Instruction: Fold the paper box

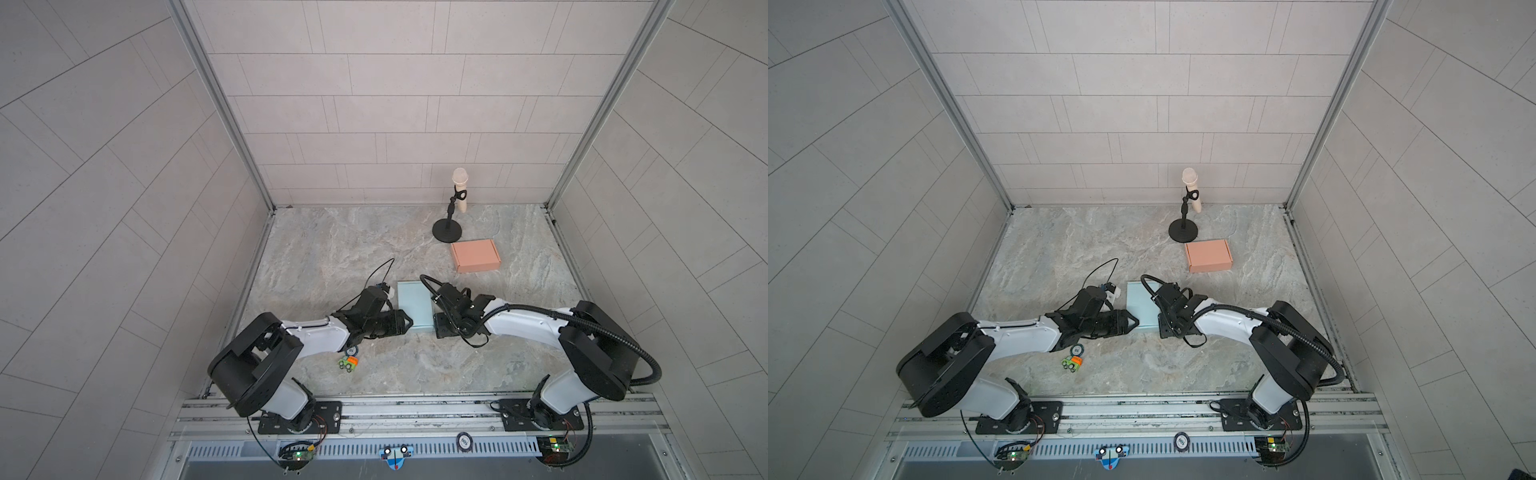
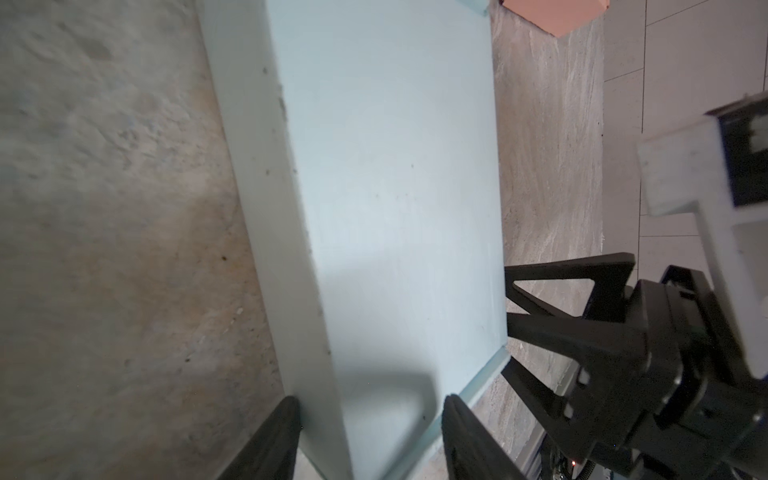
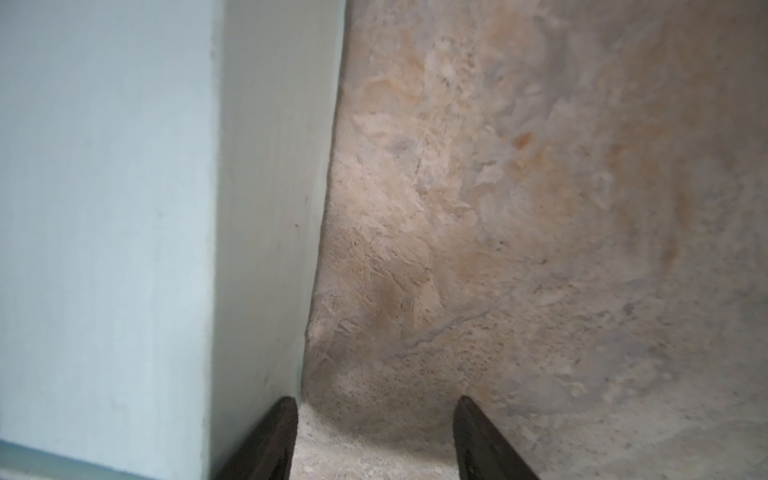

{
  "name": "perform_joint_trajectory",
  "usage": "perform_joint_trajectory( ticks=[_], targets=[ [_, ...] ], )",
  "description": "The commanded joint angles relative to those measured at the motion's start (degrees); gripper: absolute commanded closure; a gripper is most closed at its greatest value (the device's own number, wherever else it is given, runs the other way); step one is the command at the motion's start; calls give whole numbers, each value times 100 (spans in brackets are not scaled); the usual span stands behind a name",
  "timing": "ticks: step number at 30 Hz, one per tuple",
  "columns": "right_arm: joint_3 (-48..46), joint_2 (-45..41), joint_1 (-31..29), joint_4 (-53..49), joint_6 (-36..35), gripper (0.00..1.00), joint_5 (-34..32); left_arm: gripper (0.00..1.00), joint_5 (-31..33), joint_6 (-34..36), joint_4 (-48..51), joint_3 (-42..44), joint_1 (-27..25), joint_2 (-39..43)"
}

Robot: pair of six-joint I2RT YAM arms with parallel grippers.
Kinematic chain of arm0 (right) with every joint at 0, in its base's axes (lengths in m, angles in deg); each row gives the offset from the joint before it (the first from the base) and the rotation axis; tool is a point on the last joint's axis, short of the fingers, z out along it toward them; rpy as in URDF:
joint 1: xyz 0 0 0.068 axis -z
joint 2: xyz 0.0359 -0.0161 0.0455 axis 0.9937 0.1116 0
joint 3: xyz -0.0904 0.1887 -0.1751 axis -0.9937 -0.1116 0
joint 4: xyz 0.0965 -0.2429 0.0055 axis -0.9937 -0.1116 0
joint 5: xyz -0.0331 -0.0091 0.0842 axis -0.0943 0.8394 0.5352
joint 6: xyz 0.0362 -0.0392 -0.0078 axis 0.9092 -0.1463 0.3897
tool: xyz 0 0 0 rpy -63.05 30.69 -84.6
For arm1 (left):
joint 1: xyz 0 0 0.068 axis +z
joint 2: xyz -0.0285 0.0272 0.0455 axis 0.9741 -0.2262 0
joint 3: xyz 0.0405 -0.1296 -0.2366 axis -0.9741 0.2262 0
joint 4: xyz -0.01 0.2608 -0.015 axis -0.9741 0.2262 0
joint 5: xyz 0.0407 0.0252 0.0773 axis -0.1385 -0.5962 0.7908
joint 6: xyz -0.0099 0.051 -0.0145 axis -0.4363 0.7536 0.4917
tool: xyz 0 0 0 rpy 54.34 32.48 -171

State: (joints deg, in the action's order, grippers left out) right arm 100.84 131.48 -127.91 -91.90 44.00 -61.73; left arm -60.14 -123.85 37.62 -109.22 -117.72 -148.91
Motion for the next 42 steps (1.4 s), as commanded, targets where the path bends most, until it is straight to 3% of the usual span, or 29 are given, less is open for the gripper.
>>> perform_joint_trajectory(
  ticks=[1,13,19,23,31,42],
  targets=[
    [287,94,-261,299,143,37,230,42,-241,-403,-673,43,-286,-137],
    [283,-64,-375,157,155,36,140,42,-169,-163,-147,-25,-234,40],
    [-143,-510,108,128,-12,36,288,38,-442,115,22,90,370,221],
    [-154,-643,412,95,-202,35,428,33,-558,640,681,-231,603,254],
    [44,-353,870,247,-454,35,563,32,-586,883,813,-710,801,-114],
    [433,438,976,671,-522,36,470,35,-764,743,414,-1178,845,-799]
  ],
)
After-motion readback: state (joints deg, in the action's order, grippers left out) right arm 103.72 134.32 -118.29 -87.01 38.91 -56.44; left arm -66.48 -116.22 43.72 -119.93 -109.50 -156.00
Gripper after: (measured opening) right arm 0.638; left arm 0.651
